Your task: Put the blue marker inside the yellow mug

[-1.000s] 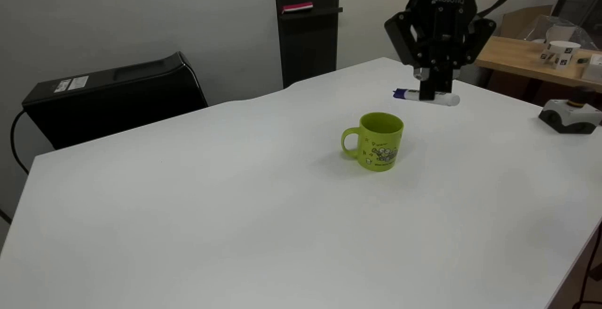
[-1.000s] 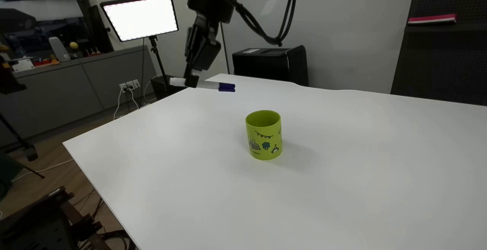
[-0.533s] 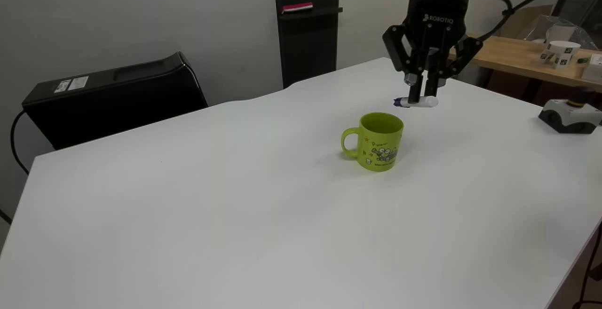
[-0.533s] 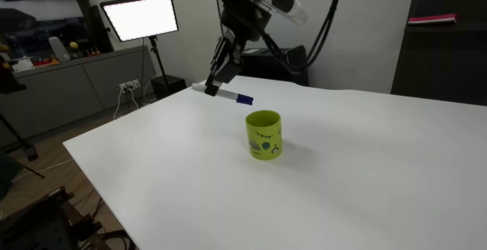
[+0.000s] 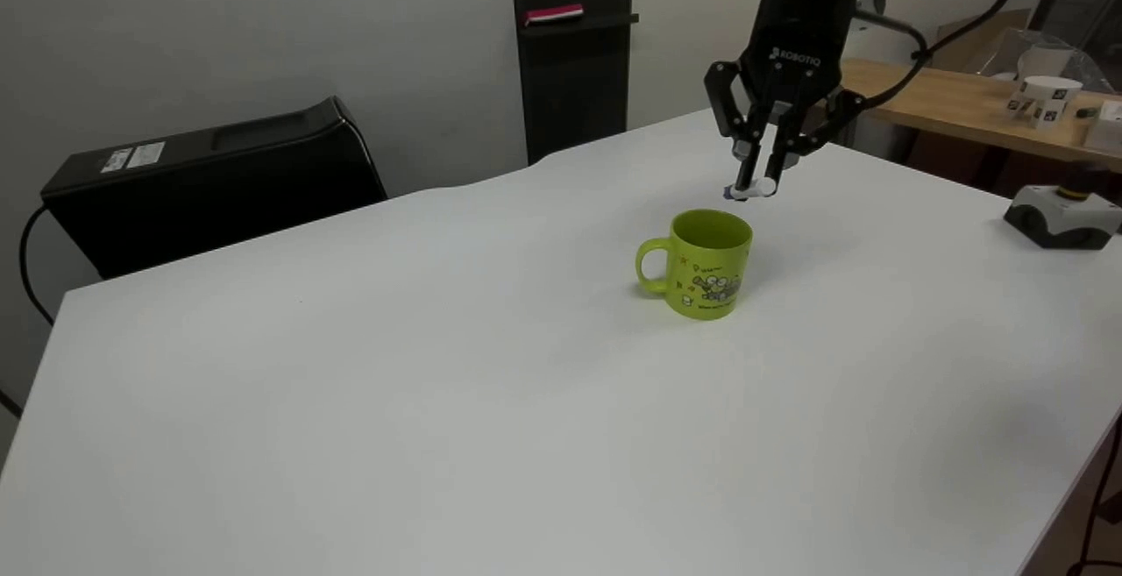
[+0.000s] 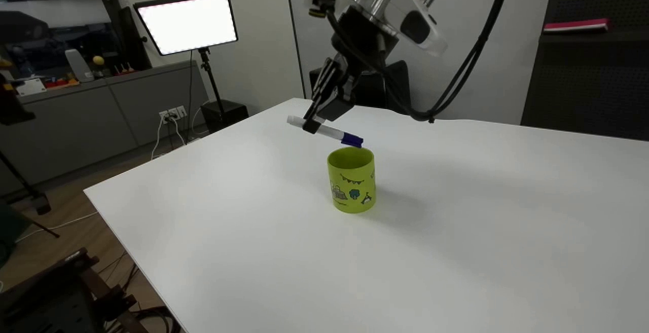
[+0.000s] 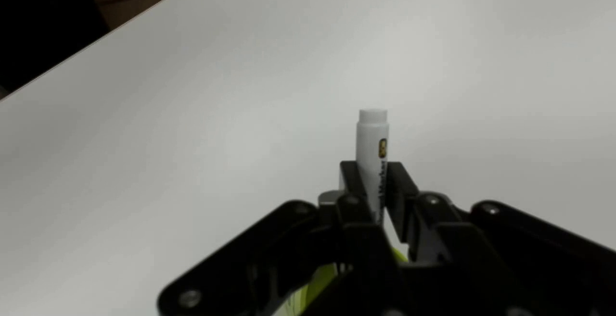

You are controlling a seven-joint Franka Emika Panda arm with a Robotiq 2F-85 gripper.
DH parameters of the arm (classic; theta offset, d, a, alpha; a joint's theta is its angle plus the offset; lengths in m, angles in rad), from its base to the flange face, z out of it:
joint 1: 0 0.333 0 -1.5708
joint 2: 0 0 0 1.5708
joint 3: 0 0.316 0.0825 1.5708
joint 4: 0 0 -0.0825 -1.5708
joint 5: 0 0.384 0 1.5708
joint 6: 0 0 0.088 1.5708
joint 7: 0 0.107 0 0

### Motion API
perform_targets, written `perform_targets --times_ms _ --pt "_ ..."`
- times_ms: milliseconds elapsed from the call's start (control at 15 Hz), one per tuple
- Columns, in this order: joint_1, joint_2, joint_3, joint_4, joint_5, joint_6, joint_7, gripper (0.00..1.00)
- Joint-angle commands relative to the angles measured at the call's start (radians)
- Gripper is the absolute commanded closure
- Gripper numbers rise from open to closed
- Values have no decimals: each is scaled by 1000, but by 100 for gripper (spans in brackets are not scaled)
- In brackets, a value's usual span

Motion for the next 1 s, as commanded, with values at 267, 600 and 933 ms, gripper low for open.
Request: perform_targets --times_ms 267,600,933 --pt "4 50 7 49 82 -19 23 96" --pt "3 71 3 34 105 -13 19 96" --pt "-4 109 -5 25 113 -9 11 96"
